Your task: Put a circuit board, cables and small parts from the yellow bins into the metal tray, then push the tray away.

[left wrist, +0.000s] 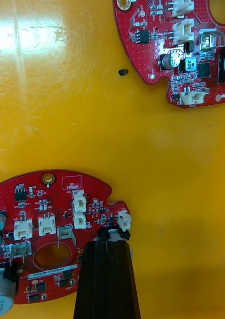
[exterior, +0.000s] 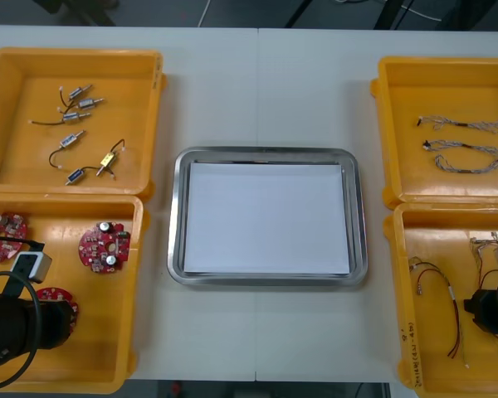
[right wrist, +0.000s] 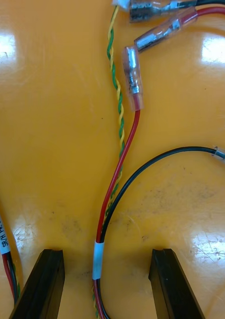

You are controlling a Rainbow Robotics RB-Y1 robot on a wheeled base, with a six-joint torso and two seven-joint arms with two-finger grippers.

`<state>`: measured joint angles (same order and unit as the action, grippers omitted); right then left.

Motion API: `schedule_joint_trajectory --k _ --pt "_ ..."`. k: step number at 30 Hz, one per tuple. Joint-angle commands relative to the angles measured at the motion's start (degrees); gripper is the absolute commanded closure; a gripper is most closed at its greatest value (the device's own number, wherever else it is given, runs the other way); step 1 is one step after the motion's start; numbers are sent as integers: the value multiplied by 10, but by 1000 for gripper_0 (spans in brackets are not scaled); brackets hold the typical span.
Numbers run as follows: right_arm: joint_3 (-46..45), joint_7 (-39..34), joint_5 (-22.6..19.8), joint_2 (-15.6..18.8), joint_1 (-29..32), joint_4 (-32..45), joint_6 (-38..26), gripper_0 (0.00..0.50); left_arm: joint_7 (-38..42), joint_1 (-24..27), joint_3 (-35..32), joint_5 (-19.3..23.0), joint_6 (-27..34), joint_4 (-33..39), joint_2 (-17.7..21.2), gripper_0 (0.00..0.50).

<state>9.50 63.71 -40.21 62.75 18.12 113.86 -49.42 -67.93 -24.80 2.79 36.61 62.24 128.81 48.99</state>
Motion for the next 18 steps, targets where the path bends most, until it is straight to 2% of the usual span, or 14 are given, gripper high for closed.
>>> schedule_joint_trajectory --k 1,2,3,5,6,11,18 --pt "18 -22 5 -13 12 -5 7 142 29 -7 -15 14 15 13 21 500" --pt "18 -23 5 -13 13 -4 10 296 27 -8 -24 19 29 21 21 500" --pt "18 -23 4 -13 14 -5 11 383 26 -8 -32 23 45 29 21 500" --pt "18 -23 3 -13 16 -5 14 472 25 -9 -47 29 66 43 19 500" --pt "18 -23 3 -14 17 -5 17 498 25 -9 -52 34 72 47 19 500" --pt "18 -23 2 -13 20 -5 27 500 18 -9 -102 78 124 72 9 500" --pt "3 -16 5 -11 21 2 29 500 19 3 -127 84 179 107 -7 500"
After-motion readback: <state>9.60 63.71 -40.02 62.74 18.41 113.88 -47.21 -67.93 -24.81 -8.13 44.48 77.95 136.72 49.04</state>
